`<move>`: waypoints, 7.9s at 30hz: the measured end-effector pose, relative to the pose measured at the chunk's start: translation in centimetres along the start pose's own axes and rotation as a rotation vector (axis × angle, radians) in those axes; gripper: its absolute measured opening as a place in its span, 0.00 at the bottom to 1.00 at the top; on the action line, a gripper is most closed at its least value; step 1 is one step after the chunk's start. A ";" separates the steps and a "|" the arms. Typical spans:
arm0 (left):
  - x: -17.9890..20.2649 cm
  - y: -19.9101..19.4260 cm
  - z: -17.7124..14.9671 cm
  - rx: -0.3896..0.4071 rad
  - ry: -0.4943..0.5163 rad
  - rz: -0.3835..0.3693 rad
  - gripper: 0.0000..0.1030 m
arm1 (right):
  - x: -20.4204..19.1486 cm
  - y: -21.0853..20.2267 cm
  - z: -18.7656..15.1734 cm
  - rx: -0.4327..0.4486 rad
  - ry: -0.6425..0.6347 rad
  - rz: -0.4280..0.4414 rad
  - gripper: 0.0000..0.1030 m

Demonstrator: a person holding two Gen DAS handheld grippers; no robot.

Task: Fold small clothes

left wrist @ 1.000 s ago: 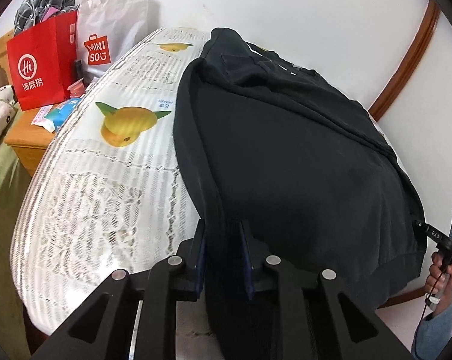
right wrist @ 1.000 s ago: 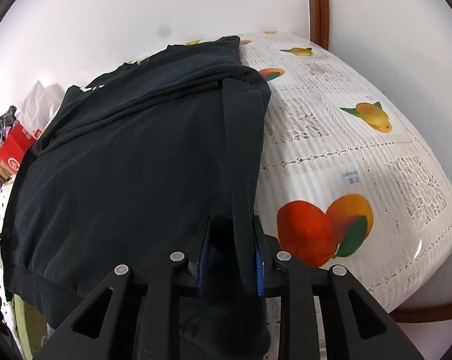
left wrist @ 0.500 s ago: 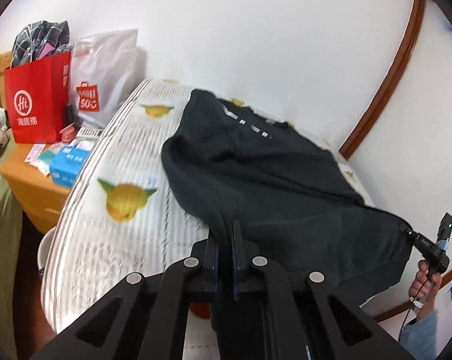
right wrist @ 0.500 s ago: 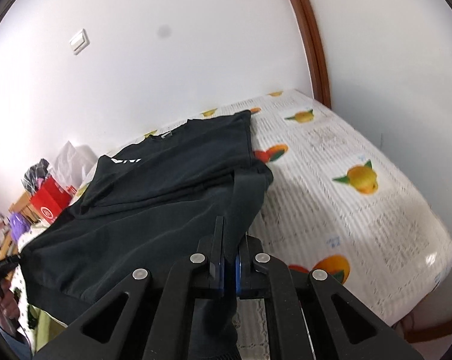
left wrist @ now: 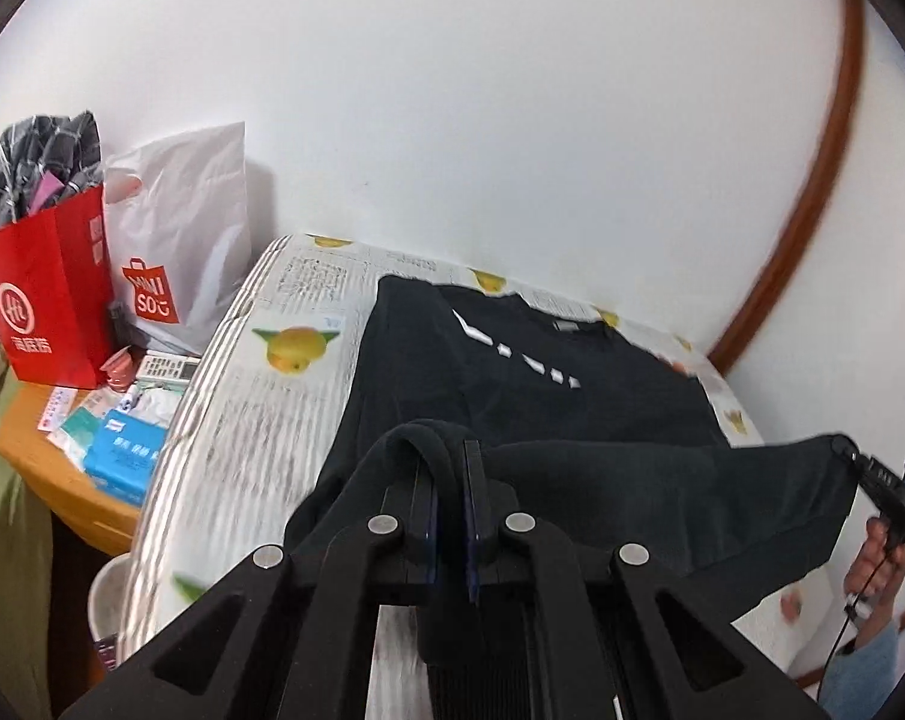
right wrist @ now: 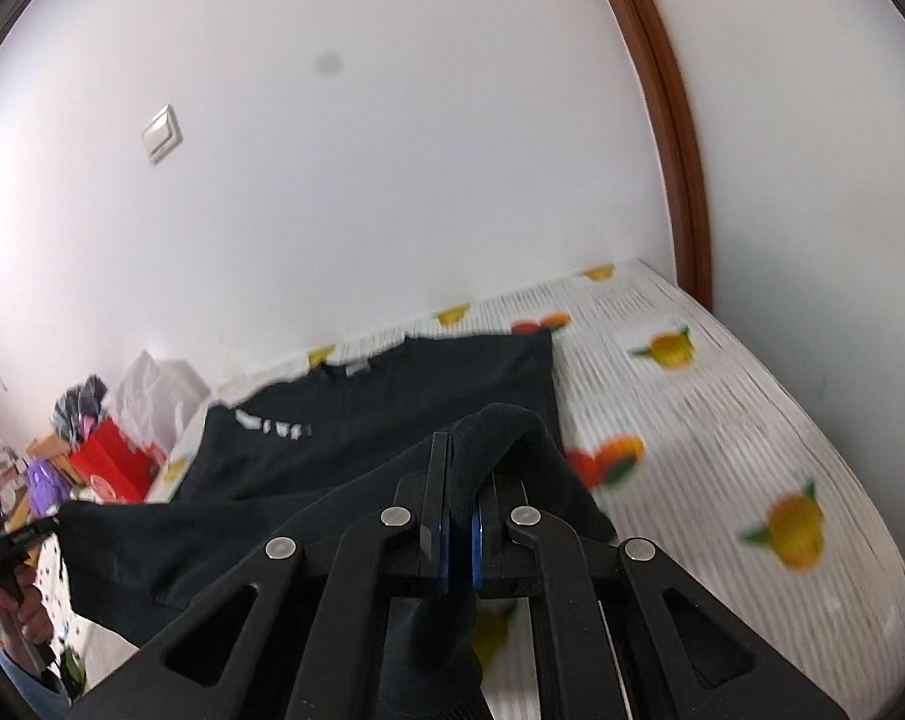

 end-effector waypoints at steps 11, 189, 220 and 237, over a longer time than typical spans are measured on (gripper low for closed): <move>-1.6 10.2 3.0 -0.033 0.038 0.126 0.06 | 2.7 11.5 2.2 -0.064 0.058 -0.038 0.04; -1.9 13.7 -3.6 -0.242 0.084 0.164 0.38 | 4.6 20.3 -5.5 -0.347 -0.130 -0.269 0.47; -10.7 -1.9 -11.0 -0.233 -0.038 0.245 0.48 | -31.2 5.6 -18.9 -0.338 -0.545 0.178 0.59; -15.0 -2.2 -8.8 -0.197 -0.135 0.160 0.53 | -43.6 6.6 -28.7 -0.330 -0.883 0.169 0.63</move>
Point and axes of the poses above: each gripper's, at about its wrist camera, not at the fingertips, and y roughly the way its jaws point, x to its right, z to its top, the point moved 10 cm from there along y, roughly the way its jaws point, and after that the axes turned 5 degrees about -y, right-handed, at the moved point
